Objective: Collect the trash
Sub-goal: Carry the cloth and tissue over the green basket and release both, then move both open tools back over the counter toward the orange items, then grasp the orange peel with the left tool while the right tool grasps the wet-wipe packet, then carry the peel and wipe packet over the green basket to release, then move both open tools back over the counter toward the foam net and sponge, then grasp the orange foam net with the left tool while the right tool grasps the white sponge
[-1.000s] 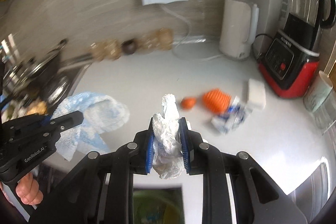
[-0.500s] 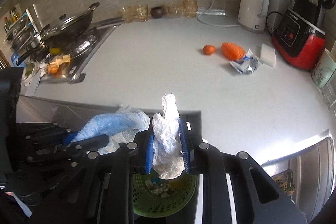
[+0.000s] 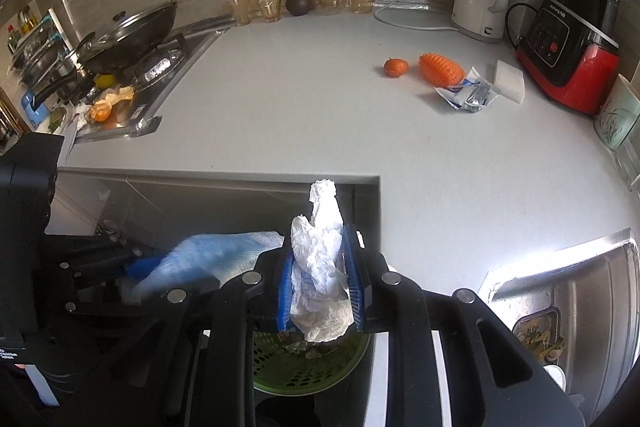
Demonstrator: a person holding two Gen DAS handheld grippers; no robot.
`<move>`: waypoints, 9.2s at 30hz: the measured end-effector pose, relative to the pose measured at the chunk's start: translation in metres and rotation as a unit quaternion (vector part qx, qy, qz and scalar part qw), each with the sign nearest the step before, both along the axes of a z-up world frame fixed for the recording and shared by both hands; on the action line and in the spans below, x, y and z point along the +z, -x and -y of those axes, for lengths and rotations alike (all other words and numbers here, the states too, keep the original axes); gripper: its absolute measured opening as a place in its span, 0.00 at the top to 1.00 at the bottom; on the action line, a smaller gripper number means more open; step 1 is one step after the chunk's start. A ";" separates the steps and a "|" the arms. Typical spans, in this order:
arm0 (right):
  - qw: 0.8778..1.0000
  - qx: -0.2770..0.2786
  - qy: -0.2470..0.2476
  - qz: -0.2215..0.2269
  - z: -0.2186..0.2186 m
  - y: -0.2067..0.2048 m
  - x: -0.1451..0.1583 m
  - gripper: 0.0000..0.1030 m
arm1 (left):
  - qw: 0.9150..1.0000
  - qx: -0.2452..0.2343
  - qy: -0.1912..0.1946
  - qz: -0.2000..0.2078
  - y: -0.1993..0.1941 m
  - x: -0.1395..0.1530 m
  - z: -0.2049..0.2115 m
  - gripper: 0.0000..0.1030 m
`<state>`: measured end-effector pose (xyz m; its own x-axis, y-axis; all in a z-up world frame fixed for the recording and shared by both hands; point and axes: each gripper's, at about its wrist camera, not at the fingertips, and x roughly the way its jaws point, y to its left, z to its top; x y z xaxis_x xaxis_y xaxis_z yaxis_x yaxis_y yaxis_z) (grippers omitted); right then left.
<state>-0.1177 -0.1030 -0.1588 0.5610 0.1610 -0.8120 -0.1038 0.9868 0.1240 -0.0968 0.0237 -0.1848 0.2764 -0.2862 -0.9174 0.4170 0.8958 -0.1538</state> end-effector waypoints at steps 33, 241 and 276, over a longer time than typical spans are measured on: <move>0.997 0.051 0.043 -0.038 -0.035 0.017 -0.039 0.21 | 0.989 0.127 -0.036 0.072 -0.012 0.030 -0.054 0.09; 0.925 -0.380 0.018 -0.019 0.129 -0.094 0.024 0.02 | 0.971 -0.199 0.069 0.113 -0.231 0.009 0.138 0.08; 0.958 -0.284 -0.016 -0.028 0.277 -0.217 -0.034 0.02 | 0.992 -0.082 -0.033 0.090 -0.321 -0.059 0.263 0.46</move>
